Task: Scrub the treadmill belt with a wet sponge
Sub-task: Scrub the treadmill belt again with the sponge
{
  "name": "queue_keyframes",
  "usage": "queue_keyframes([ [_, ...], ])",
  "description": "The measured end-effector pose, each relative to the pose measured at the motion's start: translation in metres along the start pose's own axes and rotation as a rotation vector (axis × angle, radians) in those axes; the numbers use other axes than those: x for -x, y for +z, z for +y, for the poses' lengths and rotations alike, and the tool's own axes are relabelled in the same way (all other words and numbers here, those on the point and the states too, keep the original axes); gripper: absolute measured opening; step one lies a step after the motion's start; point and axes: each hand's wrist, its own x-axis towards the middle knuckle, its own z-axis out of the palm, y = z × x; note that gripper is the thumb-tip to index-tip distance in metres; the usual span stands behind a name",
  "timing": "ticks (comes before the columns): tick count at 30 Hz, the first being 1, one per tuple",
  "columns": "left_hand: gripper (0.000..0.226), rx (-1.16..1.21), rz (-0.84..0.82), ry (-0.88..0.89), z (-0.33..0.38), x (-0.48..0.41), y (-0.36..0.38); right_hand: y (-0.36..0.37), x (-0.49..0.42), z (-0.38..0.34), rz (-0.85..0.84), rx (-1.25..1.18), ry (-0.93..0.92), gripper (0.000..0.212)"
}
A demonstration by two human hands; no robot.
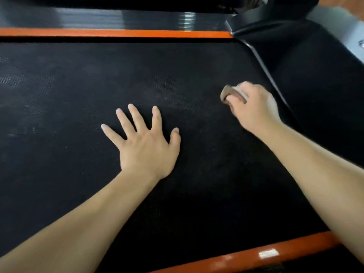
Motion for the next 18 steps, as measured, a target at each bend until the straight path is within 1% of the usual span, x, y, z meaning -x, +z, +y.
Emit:
queue_keyframes([
  [1,0.080,-0.002,0.004,0.000,0.001,0.000,0.000,0.004,-0.012,0.004,0.023,0.013,0.028,0.026],
  [2,0.081,-0.003,0.001,-0.001,0.001,0.000,-0.001,0.009,-0.015,0.001,0.014,0.037,-0.004,0.028],
  [5,0.081,0.004,-0.007,0.003,0.002,0.000,-0.001,0.016,0.001,-0.011,-0.099,-0.001,-0.249,0.026],
  [6,0.079,0.010,-0.002,0.018,0.002,0.000,-0.001,0.014,0.001,-0.009,-0.116,0.005,-0.304,0.024],
  [7,0.078,0.015,0.007,0.044,0.002,0.000,-0.001,0.012,-0.008,-0.003,-0.105,0.024,-0.309,0.024],
  [8,0.076,0.019,0.016,0.075,0.002,0.000,-0.001,0.011,-0.026,0.002,-0.065,0.045,-0.258,0.027],
  [10,0.074,0.027,0.016,0.127,0.002,-0.001,-0.001,0.012,-0.065,0.011,0.034,0.068,-0.062,0.035],
  [11,0.073,0.028,0.009,0.138,0.002,-0.001,-0.001,0.015,-0.076,0.011,0.049,0.080,-0.014,0.036],
  [12,0.074,0.023,0.000,0.141,0.001,-0.002,-0.002,0.020,-0.077,0.007,0.029,0.086,-0.040,0.035],
  [13,0.074,0.011,-0.011,0.139,0.001,-0.002,-0.002,0.024,-0.072,0.001,-0.014,0.063,-0.111,0.033],
  [15,0.077,-0.021,-0.041,0.119,0.004,-0.004,-0.005,0.028,-0.054,-0.009,-0.120,-0.054,-0.258,0.025],
  [16,0.079,-0.025,-0.054,0.105,0.006,-0.006,-0.005,0.025,-0.054,-0.009,-0.144,-0.072,-0.279,0.022],
  [18,0.082,-0.009,-0.068,0.087,0.008,-0.007,-0.005,0.024,-0.079,-0.003,-0.085,-0.015,-0.213,0.025],
])
